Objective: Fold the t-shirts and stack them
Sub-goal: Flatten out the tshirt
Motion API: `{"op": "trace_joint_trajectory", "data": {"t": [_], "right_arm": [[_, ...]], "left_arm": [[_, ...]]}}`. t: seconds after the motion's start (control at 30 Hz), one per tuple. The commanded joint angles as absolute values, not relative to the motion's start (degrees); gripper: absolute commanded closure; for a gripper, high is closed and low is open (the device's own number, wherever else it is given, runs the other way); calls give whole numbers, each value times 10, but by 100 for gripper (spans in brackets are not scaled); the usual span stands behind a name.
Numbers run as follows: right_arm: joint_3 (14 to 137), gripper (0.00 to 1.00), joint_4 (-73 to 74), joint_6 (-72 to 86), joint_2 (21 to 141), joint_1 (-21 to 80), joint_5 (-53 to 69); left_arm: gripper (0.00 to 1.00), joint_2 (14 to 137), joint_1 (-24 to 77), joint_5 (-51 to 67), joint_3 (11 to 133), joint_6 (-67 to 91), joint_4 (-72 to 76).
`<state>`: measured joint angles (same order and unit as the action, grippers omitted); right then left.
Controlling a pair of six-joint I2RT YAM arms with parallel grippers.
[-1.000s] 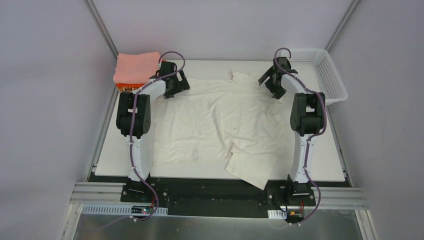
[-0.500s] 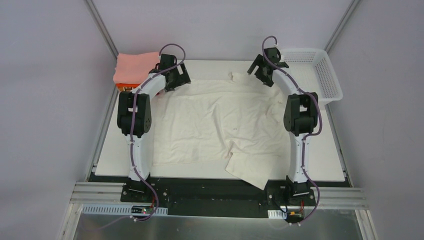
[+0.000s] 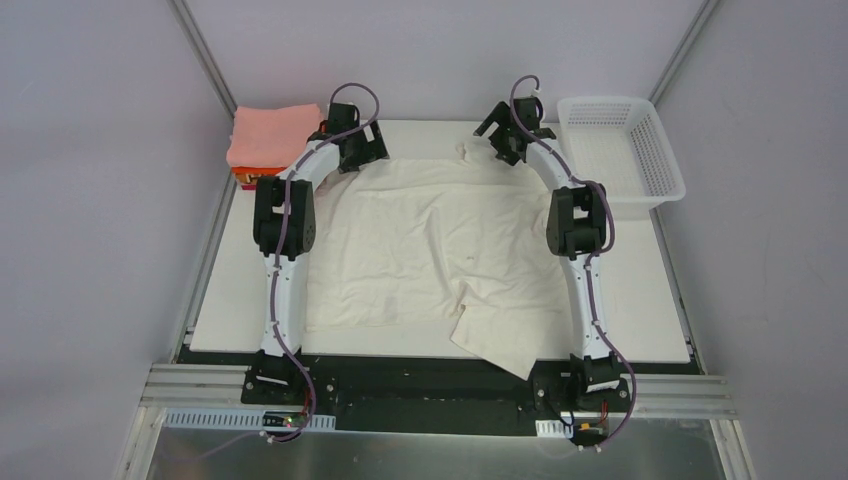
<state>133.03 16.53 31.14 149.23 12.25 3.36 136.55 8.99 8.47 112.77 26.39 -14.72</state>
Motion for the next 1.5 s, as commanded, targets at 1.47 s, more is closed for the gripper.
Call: {"op": "trace_joint_trajectory", "data": {"t": [1.47], "right_arm": [[906,0,310,179,1045,149,-55]], "left_arm": [[1,1071,103,130,916,284,-174]]}}
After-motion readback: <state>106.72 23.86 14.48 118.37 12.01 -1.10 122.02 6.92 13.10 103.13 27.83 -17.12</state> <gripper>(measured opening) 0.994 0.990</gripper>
